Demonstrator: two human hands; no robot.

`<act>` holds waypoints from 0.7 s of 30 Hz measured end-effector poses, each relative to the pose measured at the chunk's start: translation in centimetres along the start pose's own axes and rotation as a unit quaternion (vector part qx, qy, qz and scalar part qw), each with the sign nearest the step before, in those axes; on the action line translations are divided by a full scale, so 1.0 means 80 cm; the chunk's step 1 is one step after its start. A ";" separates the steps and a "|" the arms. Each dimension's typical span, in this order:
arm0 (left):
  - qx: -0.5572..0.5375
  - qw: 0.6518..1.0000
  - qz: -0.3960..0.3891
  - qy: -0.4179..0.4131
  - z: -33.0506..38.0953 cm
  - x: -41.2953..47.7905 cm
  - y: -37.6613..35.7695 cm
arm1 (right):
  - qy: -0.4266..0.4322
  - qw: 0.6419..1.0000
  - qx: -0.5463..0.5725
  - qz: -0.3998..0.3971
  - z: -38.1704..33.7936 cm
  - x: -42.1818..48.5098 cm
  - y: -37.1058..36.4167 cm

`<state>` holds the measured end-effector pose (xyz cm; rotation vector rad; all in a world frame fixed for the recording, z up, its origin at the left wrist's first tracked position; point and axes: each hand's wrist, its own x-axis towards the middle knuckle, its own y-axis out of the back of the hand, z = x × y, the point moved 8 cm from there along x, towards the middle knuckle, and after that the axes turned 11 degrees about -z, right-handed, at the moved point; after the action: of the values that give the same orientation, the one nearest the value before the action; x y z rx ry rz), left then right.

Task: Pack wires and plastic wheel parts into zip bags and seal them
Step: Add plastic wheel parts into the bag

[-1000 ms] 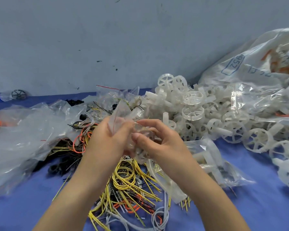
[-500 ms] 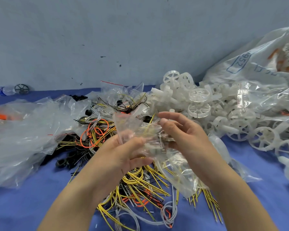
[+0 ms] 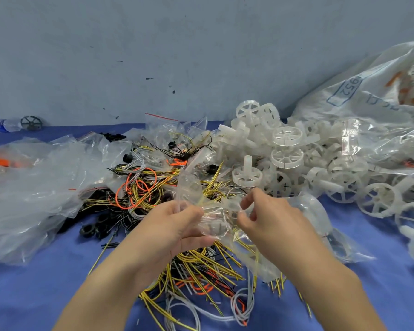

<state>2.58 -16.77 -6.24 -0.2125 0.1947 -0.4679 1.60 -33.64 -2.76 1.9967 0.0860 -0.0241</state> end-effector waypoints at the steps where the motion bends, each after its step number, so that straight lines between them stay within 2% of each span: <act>1: -0.002 1.000 0.000 -0.001 -0.001 0.001 -0.002 | 0.003 1.000 0.025 0.009 0.000 0.001 0.002; 5: -0.029 0.999 0.009 -0.010 -0.012 0.007 -0.022 | 0.019 0.993 0.095 0.073 -0.007 0.000 0.016; 10: -0.044 0.993 -0.112 -0.013 -0.022 0.024 -0.087 | 0.008 0.992 0.080 0.102 -0.015 -0.005 0.024; 14: -0.150 0.983 -0.110 0.005 -0.024 0.041 -0.107 | 0.008 0.992 0.074 0.105 -0.017 -0.008 0.028; 21: -0.288 0.942 -0.165 0.044 -0.037 0.060 -0.132 | 0.036 0.990 0.063 0.117 -0.027 -0.014 0.024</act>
<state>1.57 -28.68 -7.12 -0.8091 0.3868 -0.7484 0.54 -32.53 -0.04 2.1231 -0.1071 0.1974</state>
